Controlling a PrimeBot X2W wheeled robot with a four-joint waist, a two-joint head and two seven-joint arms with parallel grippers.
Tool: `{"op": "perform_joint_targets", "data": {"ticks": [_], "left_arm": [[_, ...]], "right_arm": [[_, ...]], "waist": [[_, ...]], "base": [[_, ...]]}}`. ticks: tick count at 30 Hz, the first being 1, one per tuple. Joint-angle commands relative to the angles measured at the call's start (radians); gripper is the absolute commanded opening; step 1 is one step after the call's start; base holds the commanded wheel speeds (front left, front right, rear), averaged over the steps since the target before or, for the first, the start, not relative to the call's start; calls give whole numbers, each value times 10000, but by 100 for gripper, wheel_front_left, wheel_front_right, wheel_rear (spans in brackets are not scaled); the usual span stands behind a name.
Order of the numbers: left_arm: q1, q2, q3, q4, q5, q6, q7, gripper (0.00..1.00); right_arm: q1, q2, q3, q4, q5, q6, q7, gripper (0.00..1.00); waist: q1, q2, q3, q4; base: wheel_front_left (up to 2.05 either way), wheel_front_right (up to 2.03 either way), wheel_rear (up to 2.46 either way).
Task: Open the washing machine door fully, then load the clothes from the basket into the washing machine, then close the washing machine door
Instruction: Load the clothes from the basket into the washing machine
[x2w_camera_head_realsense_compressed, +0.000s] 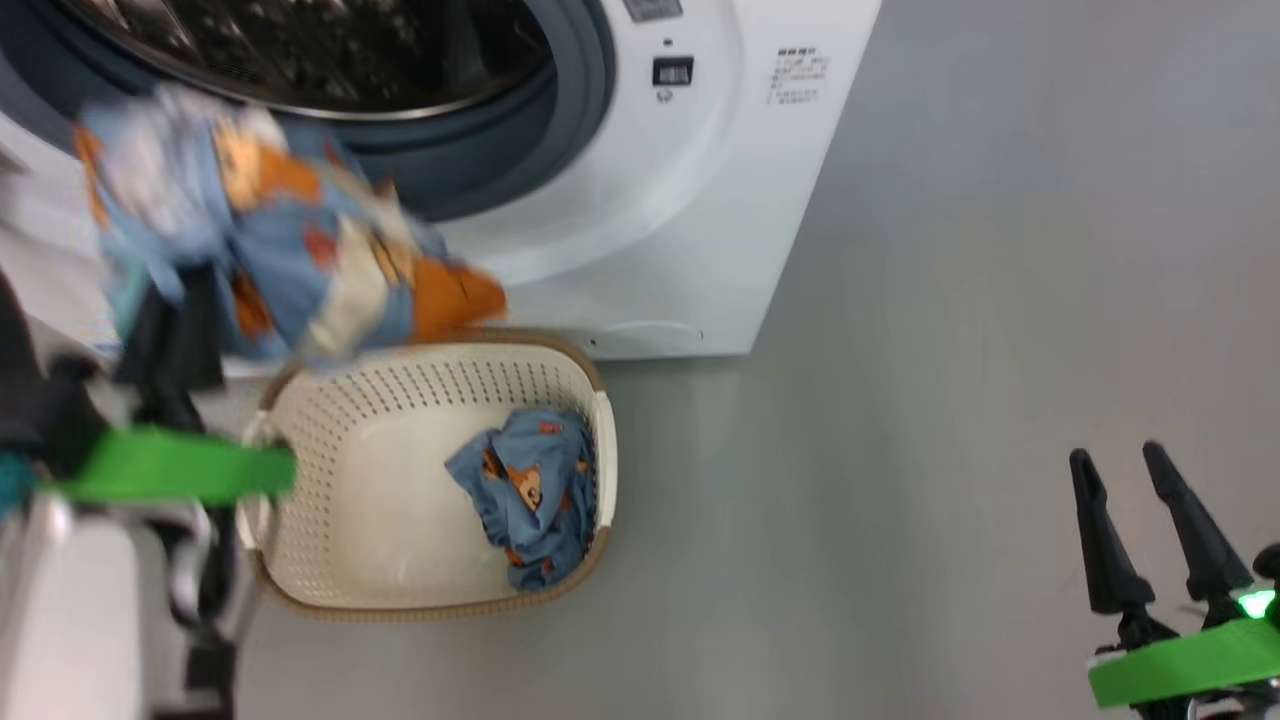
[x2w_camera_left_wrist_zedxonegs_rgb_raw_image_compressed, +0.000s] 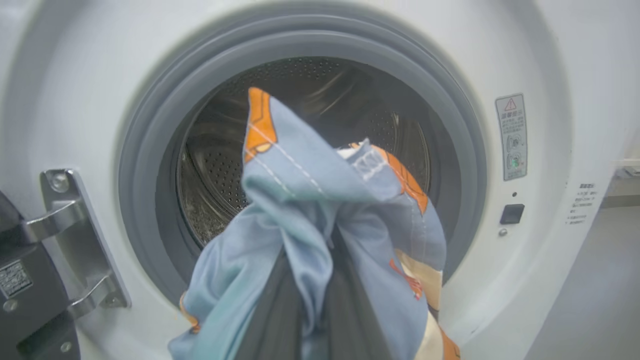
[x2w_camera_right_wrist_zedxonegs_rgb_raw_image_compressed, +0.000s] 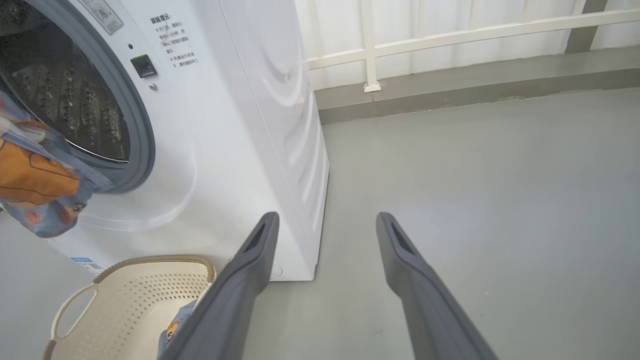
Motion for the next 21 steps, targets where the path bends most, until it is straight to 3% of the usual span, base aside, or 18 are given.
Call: {"op": "perform_joint_targets", "data": {"ticks": [1, 7, 21], "left_arm": [[-692, 436, 424, -89, 153, 8, -64, 0], [-2889, 851, 619, 897, 646, 167, -64, 0], [-5662, 1534, 529, 5575, 949, 8, -65, 0]], "right_arm": [[-195, -159, 216, -269, 56, 62, -49, 100], [-790, -40, 327, -422, 121, 62, -49, 100], [-1506, 164, 655, -534, 245, 62, -49, 100]], "waist": [[-1, 0, 671, -230], [-1, 0, 1603, -678], [-1, 0, 2763, -1412]], "base": [[0, 0, 0], [0, 0, 0], [0, 0, 0]]}}
